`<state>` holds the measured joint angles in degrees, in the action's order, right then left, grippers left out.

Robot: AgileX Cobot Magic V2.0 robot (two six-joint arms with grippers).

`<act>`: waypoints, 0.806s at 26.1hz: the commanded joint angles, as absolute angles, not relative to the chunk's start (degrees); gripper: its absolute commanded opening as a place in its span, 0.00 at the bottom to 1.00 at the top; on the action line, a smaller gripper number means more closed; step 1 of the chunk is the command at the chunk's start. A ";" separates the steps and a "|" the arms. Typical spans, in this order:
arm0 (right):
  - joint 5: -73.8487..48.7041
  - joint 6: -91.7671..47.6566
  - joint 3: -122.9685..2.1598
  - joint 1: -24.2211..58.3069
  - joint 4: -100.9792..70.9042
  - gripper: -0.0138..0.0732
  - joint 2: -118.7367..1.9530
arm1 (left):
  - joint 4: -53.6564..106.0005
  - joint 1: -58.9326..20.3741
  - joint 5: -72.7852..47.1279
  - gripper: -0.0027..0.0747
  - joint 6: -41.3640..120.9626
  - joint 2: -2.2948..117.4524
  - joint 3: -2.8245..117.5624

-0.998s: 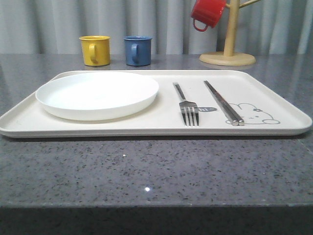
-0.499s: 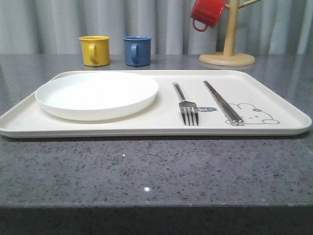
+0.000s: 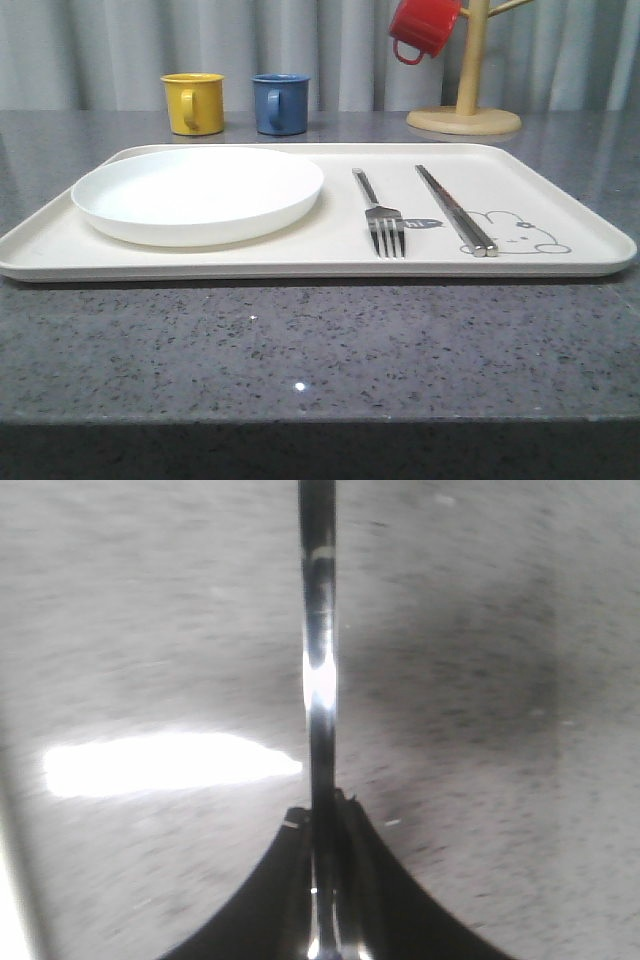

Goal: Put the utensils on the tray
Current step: 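Grasp the steel spoon with the right gripper, then place the spoon on the tray beside the chopsticks and release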

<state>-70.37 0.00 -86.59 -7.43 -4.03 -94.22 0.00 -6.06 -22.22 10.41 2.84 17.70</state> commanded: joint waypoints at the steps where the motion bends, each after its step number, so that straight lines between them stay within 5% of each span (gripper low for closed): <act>1: -74.94 1.37 -88.33 -3.30 -5.16 0.19 -89.28 | 0.32 -5.85 -17.69 0.01 9.67 3.48 19.19; 10: -73.86 13.52 -87.29 12.49 -5.05 0.19 -90.01 | 0.32 -5.85 -17.69 0.01 9.67 3.48 19.19; 21: -72.92 18.10 -87.29 14.24 -5.53 0.19 -97.71 | 0.32 -5.85 -17.69 0.01 9.67 3.48 19.19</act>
<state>-70.93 17.08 -86.02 14.30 -5.30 -99.36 0.00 -6.06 -22.22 10.41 2.84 17.70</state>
